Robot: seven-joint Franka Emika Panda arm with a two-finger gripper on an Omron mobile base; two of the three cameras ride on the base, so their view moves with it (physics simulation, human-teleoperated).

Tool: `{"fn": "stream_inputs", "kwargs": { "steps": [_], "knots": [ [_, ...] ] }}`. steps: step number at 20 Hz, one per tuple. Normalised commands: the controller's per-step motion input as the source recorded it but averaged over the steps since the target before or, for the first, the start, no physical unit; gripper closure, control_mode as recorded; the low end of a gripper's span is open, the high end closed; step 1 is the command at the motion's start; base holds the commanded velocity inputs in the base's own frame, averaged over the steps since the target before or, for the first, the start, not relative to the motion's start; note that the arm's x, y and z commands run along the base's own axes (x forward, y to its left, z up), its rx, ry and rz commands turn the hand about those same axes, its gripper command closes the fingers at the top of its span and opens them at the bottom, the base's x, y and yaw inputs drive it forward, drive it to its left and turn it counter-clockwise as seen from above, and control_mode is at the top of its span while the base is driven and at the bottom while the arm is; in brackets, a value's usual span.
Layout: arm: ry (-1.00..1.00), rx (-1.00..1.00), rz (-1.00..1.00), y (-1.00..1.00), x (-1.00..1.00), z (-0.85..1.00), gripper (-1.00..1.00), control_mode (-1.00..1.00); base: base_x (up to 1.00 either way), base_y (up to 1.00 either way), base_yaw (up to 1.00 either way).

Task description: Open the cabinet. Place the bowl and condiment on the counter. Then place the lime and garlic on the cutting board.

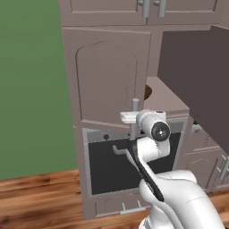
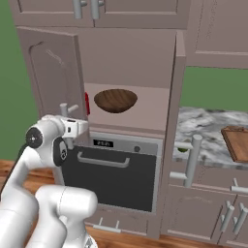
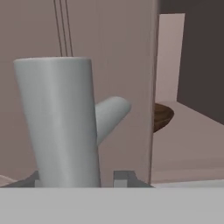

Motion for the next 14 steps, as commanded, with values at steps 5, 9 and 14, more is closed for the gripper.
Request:
{"fn": "stream_inputs", "kwargs": {
  "steps": [5, 9, 14],
  "knots": [
    [0.0, 0.0, 0.0, 0.04, -0.4, -0.01, 1.0, -1.0, 0.0, 0.0, 0.0],
    [0.0, 0.0, 0.0, 0.1, -0.43, 0.0, 1.0, -1.0, 0.0, 0.0, 0.0],
    [0.0, -0.01, 0.0, 0.14, -0.47, -0.01, 1.0, -1.0, 0.0, 0.0, 0.0]
  ]
}}
